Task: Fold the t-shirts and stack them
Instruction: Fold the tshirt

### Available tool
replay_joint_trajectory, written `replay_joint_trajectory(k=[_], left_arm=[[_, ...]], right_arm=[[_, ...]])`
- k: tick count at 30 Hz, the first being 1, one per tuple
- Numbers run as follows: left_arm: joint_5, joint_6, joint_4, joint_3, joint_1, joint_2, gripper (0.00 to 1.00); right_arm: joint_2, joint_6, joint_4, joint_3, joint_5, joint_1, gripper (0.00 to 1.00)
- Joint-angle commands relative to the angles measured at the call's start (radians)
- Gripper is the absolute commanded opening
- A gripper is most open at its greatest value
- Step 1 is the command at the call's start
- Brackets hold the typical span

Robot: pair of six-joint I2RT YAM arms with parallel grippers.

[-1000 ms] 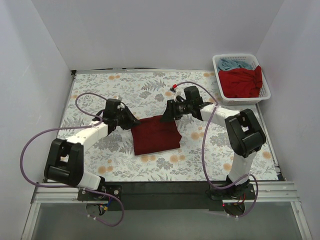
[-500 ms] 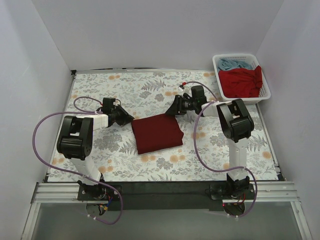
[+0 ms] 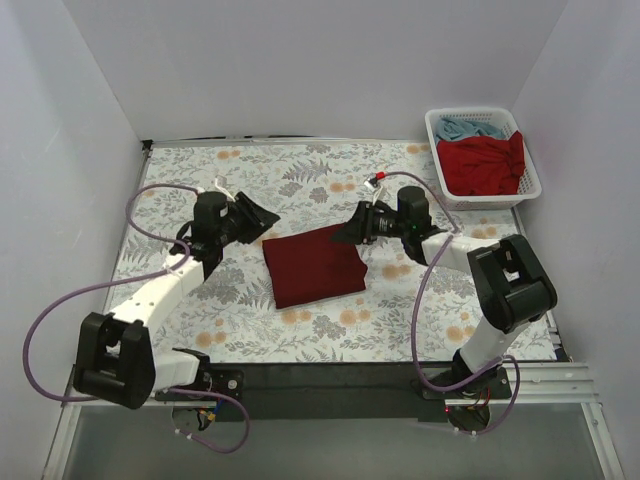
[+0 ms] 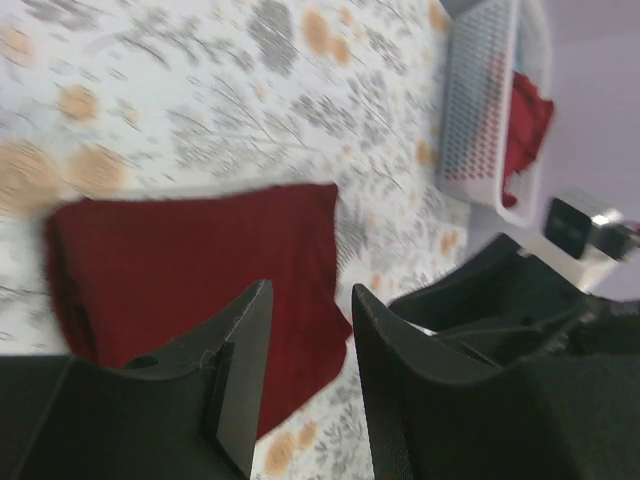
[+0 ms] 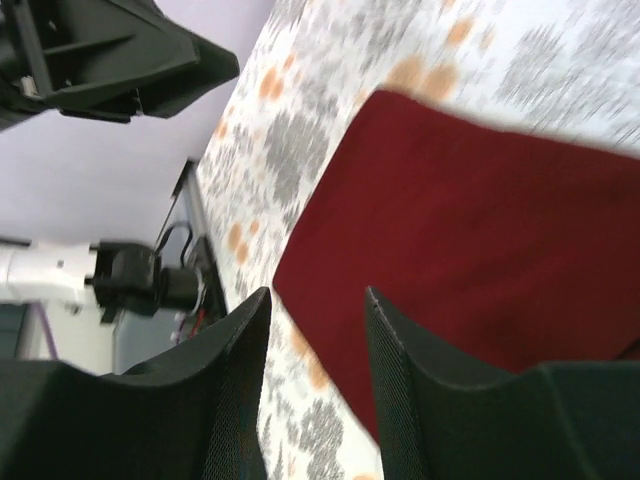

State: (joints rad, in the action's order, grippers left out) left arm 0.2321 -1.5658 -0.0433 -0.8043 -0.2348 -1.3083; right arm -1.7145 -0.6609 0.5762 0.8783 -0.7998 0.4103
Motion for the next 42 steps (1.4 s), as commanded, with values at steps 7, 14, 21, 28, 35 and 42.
replay_joint_trajectory(k=[7, 14, 21, 28, 35, 42], left_arm=[[0.024, -0.235, 0.098, 0.344, -0.172, 0.109, 0.32], [-0.026, -0.332, 0.145, 0.522, -0.172, 0.155, 0.26], [-0.125, -0.316, 0.004, 0.487, -0.17, 0.297, 0.25], [-0.21, -0.286, -0.076, 0.459, -0.17, 0.376, 0.28], [-0.28, -0.243, -0.15, 0.419, -0.17, 0.419, 0.3], [-0.275, -0.226, -0.155, 0.406, -0.17, 0.403, 0.3]], right_arm=[[-0.051, -0.21, 0.447, -0.356, -0.058, 0.021, 0.49], [-0.214, -0.388, 0.781, -0.501, -0.067, -0.039, 0.46], [-0.063, -0.39, 0.69, -0.464, -0.05, -0.022, 0.47], [-0.046, -0.457, 0.7, -0.337, 0.005, 0.175, 0.48], [-0.279, -0.574, 0.792, -0.211, 0.051, 0.317, 0.48], [-0.39, -0.494, 0.657, -0.196, 0.097, 0.335, 0.47]])
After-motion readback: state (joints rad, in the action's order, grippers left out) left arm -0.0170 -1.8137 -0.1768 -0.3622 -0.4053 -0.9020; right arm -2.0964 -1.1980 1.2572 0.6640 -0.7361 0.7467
